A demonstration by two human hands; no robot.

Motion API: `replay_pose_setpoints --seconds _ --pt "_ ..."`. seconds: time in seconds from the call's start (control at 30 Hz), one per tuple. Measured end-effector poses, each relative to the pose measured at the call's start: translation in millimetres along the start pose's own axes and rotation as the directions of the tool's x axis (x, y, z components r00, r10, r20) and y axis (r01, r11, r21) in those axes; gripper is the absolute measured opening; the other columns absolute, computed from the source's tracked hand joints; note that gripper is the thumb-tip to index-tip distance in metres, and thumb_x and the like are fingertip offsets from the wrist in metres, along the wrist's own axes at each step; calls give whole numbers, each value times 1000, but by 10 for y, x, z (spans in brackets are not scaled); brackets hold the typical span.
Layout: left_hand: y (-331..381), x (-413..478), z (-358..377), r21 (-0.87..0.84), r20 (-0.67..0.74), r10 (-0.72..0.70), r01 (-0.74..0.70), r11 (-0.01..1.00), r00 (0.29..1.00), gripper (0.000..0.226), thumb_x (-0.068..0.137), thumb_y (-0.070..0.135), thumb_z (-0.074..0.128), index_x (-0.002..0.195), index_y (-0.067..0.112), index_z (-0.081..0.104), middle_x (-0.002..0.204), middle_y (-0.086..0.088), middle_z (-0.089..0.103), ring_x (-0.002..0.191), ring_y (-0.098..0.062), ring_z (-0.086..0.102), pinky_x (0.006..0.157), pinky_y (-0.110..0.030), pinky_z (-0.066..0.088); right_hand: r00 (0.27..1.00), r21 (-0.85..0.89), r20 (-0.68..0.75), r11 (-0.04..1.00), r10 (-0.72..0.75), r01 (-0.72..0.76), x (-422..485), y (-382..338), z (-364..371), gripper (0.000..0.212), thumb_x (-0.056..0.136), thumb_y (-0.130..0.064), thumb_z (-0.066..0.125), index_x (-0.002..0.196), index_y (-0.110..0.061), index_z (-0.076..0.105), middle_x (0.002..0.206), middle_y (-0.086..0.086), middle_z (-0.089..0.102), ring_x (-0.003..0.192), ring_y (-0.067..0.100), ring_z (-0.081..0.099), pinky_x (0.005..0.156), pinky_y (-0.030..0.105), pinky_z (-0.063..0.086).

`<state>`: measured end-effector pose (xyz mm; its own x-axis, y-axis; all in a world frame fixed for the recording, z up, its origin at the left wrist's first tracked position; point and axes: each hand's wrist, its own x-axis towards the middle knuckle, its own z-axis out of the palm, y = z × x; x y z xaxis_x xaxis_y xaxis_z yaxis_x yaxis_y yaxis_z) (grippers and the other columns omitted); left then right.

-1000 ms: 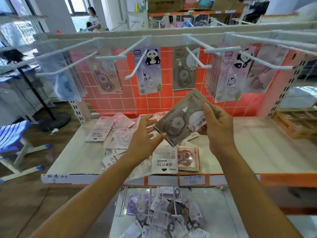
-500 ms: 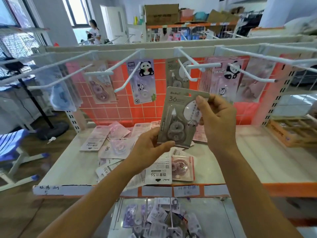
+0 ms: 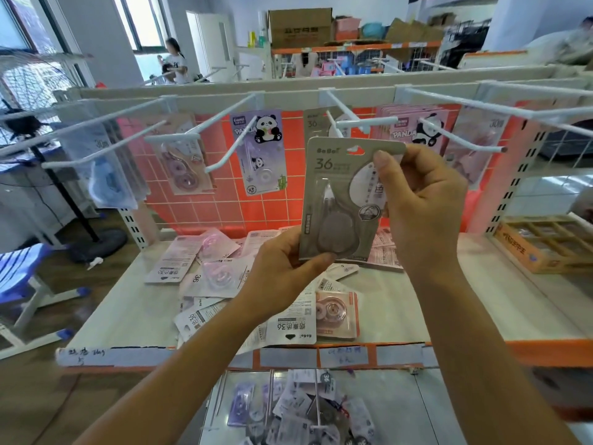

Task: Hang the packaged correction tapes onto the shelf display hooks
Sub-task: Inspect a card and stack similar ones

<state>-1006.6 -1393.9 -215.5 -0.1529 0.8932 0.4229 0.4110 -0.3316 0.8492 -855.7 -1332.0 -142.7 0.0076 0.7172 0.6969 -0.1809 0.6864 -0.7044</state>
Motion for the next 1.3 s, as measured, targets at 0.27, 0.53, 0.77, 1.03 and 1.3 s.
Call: replay_pose_setpoints --seconds 0.27,0.53,0.77,1.03,1.3 --pt "-79 52 53 -37 17 -59 60 998 998 51 79 49 63 108 7 65 99 -12 71 89 -19 71 79 -46 59 1000 -121 -14 992 24 -25 85 136 11 4 91 -19 62 90 -21 66 75 -13 66 68 1 61 61 23 53" --pt "-151 328 189 -230 -59 -200 182 956 978 8 92 12 61 99 9 62 97 -9 72 90 -20 71 76 -30 59 986 -205 -39 965 161 -165 116 590 58 5 91 -23 63 94 -20 65 77 -7 66 70 7 61 64 21 52" --pt "-394 810 263 -314 -117 -299 251 916 947 21 94 21 61 107 6 60 107 -15 69 98 -23 69 83 -36 58 954 -347 -14 893 301 -287 176 1082 162 18 92 -22 61 106 -15 68 86 -12 65 81 2 62 76 21 53" --pt "-629 1341 280 -346 -151 -351 284 894 924 30 93 23 60 115 2 60 114 -17 66 105 -26 66 81 -33 58 922 -425 -38 829 385 -364 425 1392 393 26 95 -23 53 116 -12 64 106 1 68 92 12 59 79 26 45" --pt "-748 1370 248 -202 -96 -395 371 907 914 22 99 28 50 108 13 62 98 -8 68 96 -25 66 84 -34 56 879 -544 31 746 476 -385 326 1644 388 36 95 -24 53 126 -7 58 107 9 69 100 26 63 82 32 46"
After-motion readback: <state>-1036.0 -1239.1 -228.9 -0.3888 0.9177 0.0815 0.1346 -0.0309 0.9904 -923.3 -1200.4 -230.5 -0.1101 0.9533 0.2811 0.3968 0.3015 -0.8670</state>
